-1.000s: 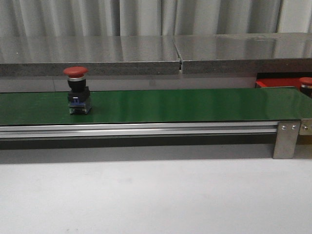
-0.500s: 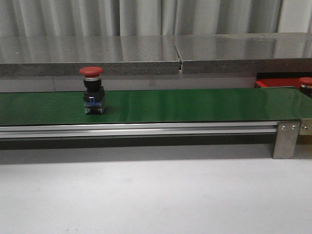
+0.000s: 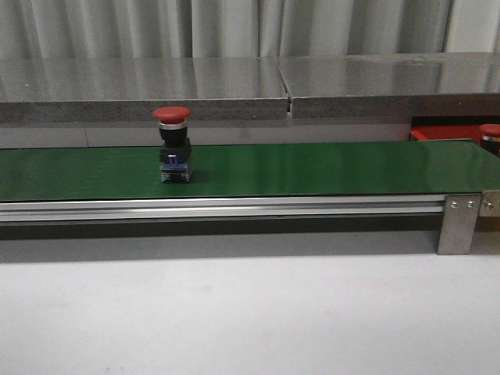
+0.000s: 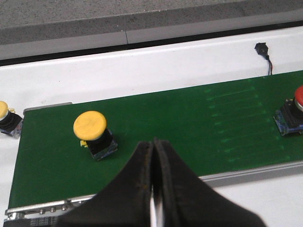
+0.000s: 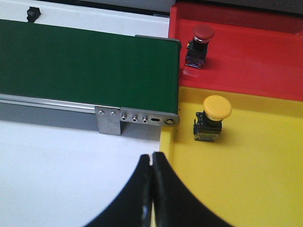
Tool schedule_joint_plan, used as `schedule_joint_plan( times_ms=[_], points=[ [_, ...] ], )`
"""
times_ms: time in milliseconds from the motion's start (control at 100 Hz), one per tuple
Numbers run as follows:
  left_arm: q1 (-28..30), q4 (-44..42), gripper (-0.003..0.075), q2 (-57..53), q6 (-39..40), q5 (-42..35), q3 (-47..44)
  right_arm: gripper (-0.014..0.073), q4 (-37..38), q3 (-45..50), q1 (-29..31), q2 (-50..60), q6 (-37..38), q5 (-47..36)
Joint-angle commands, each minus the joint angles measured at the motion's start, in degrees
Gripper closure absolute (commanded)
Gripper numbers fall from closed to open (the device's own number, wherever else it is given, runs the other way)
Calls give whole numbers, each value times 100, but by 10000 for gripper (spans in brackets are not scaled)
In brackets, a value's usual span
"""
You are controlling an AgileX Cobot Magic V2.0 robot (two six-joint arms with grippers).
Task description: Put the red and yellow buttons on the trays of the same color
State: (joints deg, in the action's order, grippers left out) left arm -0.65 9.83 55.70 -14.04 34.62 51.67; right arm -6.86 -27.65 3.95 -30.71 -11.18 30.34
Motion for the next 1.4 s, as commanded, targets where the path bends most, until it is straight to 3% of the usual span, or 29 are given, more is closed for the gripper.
schedule_joint_plan(
  times_ms=[0, 330, 630, 1240, 1310, 1390],
  points=[
    [-56, 75, 739, -512, 1, -449, -211, 662, -24, -148, 15, -14, -44, -367],
    [-56, 359, 739, -2049, 1, -425, -1271, 662, -156, -156, 15, -14, -31, -305],
    [-56, 445, 739, -2441, 1, -333, -1585, 662, -242, -839, -23, -496, -31, 469],
    [-56, 449, 739, -2441, 1, -249, -1585, 657, 38, -2897, -1547, -3163, -37, 687],
    [-56, 458, 739, -2441, 1, -249, -1585, 627, 38, -3123, -1672, -3415, -37, 701],
    [-56, 458, 739, -2441, 1, -249, -1585, 536, 38, -3379, -1793, -3679, -37, 797]
  ],
)
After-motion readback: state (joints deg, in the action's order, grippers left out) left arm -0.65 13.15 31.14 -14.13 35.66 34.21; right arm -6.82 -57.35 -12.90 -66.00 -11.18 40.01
